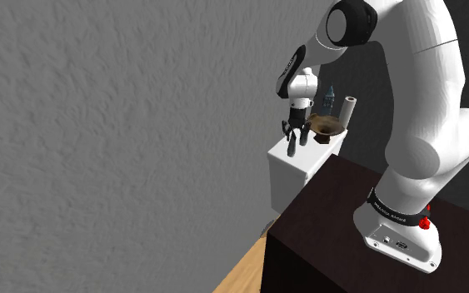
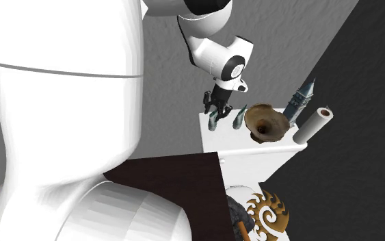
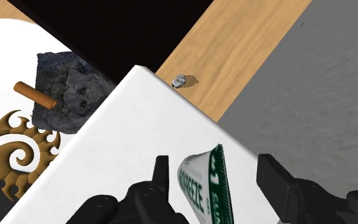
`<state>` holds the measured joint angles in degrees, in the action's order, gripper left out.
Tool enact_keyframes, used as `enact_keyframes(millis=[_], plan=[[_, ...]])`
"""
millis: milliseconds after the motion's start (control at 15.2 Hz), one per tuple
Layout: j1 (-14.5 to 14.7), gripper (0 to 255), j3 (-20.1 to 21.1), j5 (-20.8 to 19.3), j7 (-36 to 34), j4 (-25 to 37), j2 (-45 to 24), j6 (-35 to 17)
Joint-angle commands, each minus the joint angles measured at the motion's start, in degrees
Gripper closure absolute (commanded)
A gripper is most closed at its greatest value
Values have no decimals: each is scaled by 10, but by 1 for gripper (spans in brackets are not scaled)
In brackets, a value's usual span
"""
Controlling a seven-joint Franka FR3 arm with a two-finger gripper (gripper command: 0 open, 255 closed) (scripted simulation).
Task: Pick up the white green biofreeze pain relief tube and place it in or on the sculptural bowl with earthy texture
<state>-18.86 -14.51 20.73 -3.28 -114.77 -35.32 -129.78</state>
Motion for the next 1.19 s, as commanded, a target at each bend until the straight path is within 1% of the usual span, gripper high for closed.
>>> enact_keyframes(millis=[0,528,1122], plan=[[0,255,0,0,0,0,0,0],[0,255,0,0,0,0,0,0],[11,255,-16,-23,-18,-12,59,44]])
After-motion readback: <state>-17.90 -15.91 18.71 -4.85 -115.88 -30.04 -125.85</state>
